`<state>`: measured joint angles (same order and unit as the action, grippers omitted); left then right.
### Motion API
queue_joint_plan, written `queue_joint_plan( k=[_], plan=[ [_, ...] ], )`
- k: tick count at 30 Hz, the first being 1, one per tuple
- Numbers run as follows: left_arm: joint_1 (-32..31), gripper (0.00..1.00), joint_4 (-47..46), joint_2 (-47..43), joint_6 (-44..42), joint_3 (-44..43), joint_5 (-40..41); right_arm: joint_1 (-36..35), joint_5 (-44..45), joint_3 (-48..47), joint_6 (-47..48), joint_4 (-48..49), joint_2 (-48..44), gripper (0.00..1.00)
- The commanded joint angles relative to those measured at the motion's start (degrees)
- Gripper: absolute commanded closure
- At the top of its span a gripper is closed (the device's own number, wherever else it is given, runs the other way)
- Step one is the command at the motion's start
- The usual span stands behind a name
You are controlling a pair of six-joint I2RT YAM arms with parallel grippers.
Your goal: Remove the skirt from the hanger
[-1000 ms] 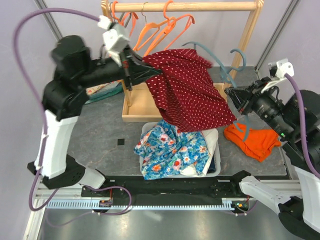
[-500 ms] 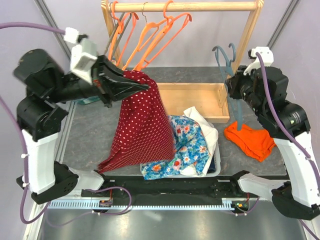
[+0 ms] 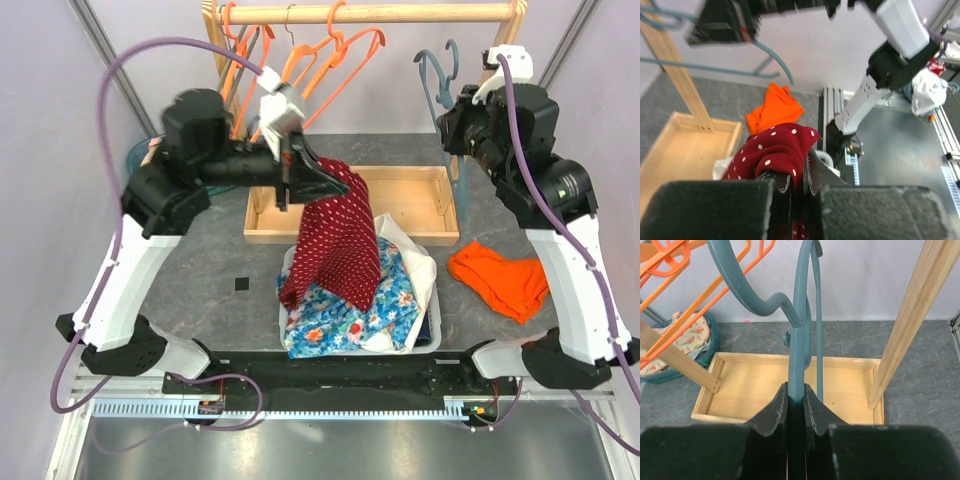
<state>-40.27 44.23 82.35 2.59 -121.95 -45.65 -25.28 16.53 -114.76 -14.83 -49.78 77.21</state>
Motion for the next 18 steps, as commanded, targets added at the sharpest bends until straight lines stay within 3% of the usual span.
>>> queue_joint_plan(
  k=[1,3,5,11,18],
  plan=[
    [-6.5,0.98,2.0,-0.5,-10.8,8.1,7.8,1.4,-0.5,-5.9,0.9,3.2,4.2,1.00],
    [-13.2,0.98,4.8,-0.5,-21.3,13.9,19.5,2.8,-1.4,-7.7,0.6,3.5,6.0,1.00],
    [-17.7,0.98,5.1,-0.7,-26.3,18.7,29.5,4.1,-3.5,-9.9,0.1,4.2,8.0,1.00],
    [-20.7,0.98,3.0,-1.8,-33.7,39.6,38.7,8.2,-9.5,-14.5,-2.3,6.9,12.2,1.00],
    [-20.8,0.98,-3.1,-2.5,-38.4,55.9,45.8,11.7,-15.6,-15.1,-5.3,10.7,15.9,1.00]
  ],
)
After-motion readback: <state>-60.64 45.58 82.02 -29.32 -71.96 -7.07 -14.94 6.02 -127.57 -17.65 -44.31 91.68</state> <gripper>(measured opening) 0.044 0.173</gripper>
